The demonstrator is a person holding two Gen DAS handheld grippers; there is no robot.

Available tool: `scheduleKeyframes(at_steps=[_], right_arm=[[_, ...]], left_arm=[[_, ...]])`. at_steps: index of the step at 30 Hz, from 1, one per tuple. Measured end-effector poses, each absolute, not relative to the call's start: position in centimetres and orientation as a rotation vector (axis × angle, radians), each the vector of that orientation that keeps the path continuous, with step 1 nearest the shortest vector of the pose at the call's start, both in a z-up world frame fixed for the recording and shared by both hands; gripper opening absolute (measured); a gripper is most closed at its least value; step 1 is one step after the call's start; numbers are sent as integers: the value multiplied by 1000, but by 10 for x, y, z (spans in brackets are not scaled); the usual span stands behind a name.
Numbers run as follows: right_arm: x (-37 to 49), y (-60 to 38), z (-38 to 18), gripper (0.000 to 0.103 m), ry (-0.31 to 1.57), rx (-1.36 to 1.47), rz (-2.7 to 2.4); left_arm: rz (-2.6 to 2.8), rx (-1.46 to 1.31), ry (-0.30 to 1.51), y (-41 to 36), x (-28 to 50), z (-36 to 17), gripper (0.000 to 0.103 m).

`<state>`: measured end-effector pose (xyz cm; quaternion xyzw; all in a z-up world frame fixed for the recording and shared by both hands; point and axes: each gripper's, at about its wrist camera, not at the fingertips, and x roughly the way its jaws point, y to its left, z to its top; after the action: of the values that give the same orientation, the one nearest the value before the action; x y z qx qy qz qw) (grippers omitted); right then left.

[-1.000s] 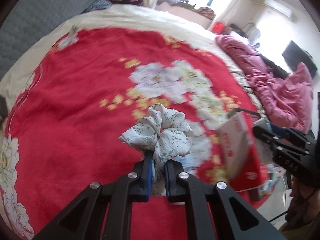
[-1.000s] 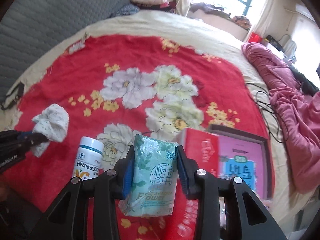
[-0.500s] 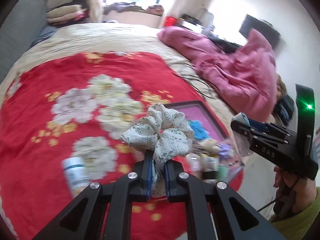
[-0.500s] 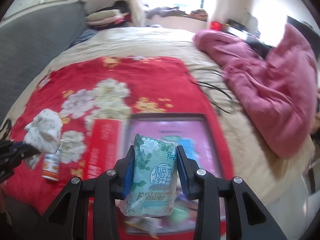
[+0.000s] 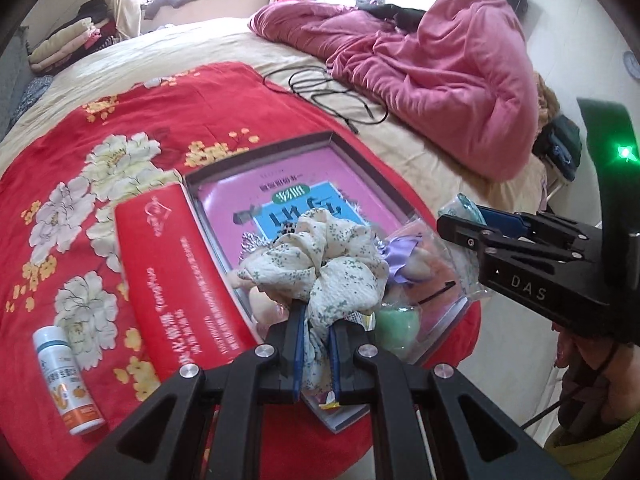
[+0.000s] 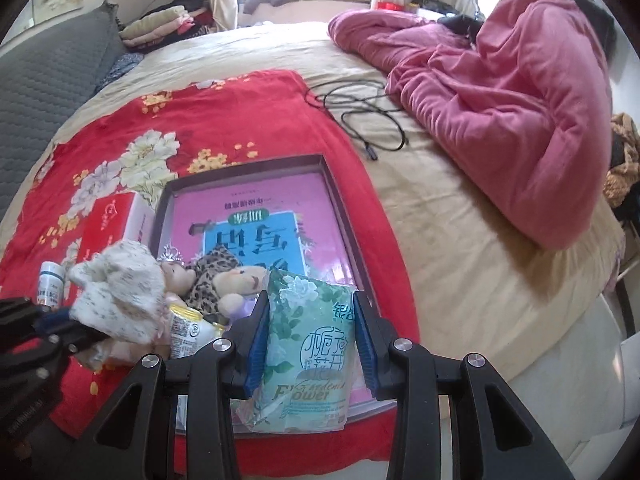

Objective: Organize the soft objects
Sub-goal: 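Carry the scrunchie with left and tissue pack with right over the tray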

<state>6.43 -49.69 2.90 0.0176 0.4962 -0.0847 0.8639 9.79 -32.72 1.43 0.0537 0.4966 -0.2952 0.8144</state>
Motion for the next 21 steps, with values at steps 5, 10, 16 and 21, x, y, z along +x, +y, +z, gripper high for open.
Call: scheduleKeyframes(at_steps=[5,10,16,21], right_arm=[[76,-495,12,41,1067,40,-151],[88,-492,-7,41,1086,55,-129],[95,-487,-28,43,1106,58,-107],[96,-486,-30,46,1098,62,-103]], left_arm=[[-623,138,1086,-338,101,-1,11],[-626,140,1105,-343,105,-10,11],[-621,137,1121,-345,109,-19,11],[-616,134,1130,-345,112,-25,12]])
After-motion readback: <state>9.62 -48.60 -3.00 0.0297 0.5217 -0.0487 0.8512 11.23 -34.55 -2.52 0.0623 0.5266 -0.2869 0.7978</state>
